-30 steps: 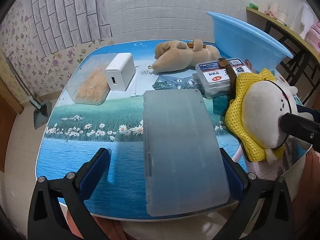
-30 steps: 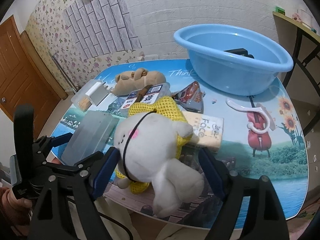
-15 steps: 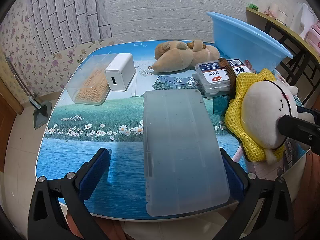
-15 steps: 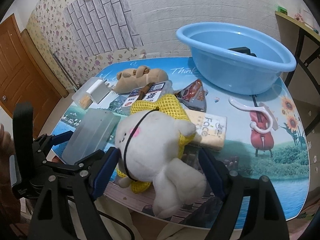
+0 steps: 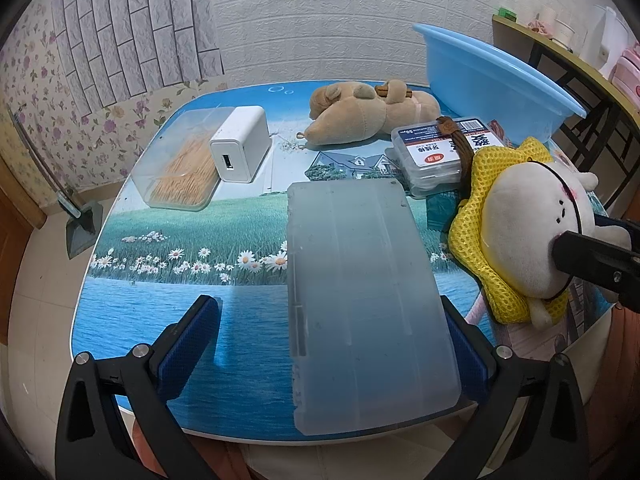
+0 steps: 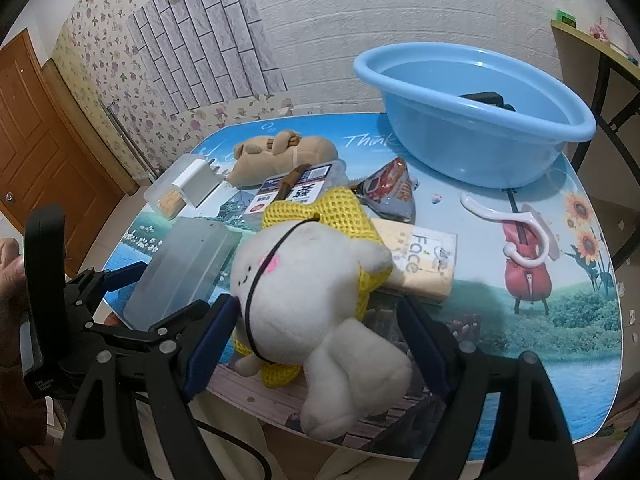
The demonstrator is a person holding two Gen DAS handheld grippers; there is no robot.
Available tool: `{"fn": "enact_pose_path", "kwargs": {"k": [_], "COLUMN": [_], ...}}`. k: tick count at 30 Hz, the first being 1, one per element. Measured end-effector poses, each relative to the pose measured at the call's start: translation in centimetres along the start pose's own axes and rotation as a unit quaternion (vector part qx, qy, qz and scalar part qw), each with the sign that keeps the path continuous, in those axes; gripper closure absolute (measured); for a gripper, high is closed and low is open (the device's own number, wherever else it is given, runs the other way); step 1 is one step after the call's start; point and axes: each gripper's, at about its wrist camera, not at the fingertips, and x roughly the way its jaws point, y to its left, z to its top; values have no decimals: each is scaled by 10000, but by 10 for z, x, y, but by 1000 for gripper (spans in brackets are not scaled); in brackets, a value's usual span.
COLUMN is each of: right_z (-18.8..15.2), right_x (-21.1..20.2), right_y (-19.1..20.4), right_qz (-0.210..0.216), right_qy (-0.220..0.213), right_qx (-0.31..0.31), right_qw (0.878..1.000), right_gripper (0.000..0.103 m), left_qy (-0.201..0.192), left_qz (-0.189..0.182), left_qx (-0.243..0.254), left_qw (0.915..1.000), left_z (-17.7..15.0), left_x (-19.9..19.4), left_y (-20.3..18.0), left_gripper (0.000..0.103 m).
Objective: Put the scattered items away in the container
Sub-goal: 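Grasp the grey plastic case with the left gripper while the right gripper grasps the white plush doll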
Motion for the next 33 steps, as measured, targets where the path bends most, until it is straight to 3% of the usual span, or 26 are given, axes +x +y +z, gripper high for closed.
{"fn": "enact_pose_path", "kwargs": {"k": [33], "right_z": [-1], "right_x": [2], "right_y": [1], "right_qz": [43], "right_qy": [49], "right_qx": [21], "right_qw": [10000], "right_gripper": [20], "left_qy": [-18], "left_qz": [-1], "left_qx": [18], "left_qw": [10000], "left_z": [3], "left_x": [3], "left_y": [0], "left_gripper": [0]}}
